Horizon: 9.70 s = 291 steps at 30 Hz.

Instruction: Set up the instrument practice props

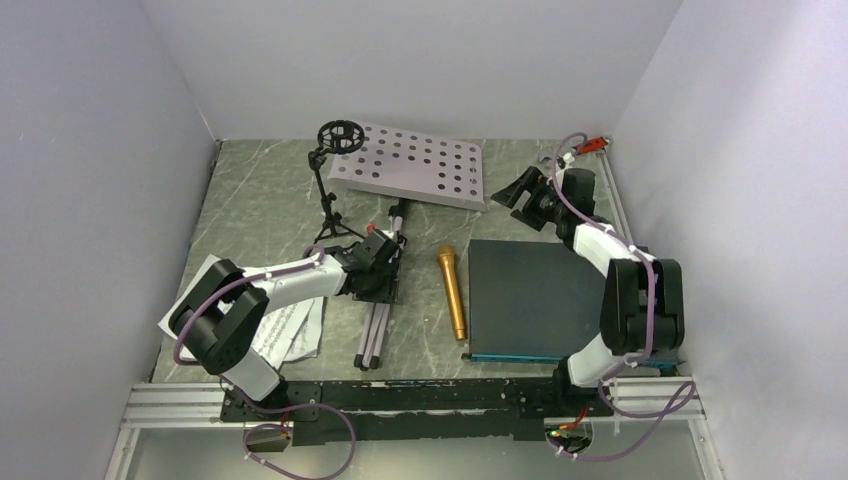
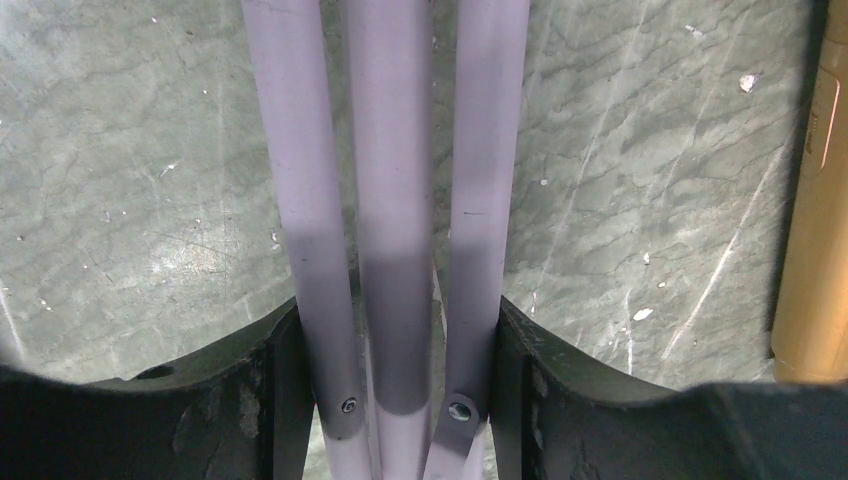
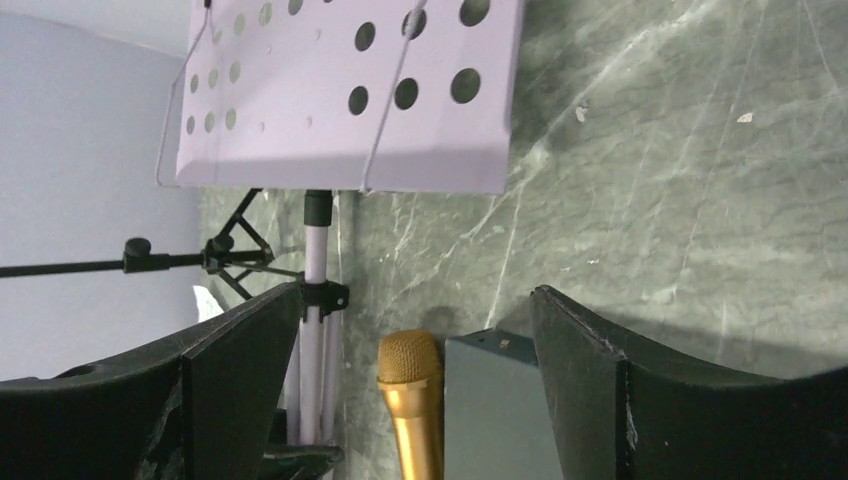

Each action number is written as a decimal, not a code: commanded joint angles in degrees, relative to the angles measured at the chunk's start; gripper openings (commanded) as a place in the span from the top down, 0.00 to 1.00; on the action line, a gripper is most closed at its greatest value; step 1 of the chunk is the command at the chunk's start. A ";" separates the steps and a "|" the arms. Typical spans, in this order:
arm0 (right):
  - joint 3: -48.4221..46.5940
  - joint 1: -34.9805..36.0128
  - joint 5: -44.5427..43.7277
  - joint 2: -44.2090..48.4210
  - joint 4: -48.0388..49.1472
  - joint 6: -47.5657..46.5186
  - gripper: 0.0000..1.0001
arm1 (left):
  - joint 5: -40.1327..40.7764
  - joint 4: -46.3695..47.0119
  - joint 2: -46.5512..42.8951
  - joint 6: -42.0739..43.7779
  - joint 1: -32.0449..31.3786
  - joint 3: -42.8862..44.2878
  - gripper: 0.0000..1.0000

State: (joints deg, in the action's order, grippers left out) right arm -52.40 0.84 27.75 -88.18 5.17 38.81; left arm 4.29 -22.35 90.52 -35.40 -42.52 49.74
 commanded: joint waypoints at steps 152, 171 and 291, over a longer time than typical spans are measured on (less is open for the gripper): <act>-26.72 14.50 20.09 31.77 15.07 8.86 1.00 | 2.71 36.58 -10.31 19.49 -1.72 3.81 0.97; -20.28 18.65 25.78 37.54 26.80 15.00 1.00 | 10.61 68.17 -9.14 30.00 -1.77 -10.72 0.98; -10.88 30.54 22.10 4.39 47.06 -7.79 0.84 | -1.22 60.12 -13.95 37.05 -5.72 -21.04 0.97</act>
State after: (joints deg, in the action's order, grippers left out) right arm -59.64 30.26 51.00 -84.31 51.37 29.08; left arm 5.13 41.71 77.32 2.72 -47.66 30.37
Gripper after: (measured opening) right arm 0.297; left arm 0.546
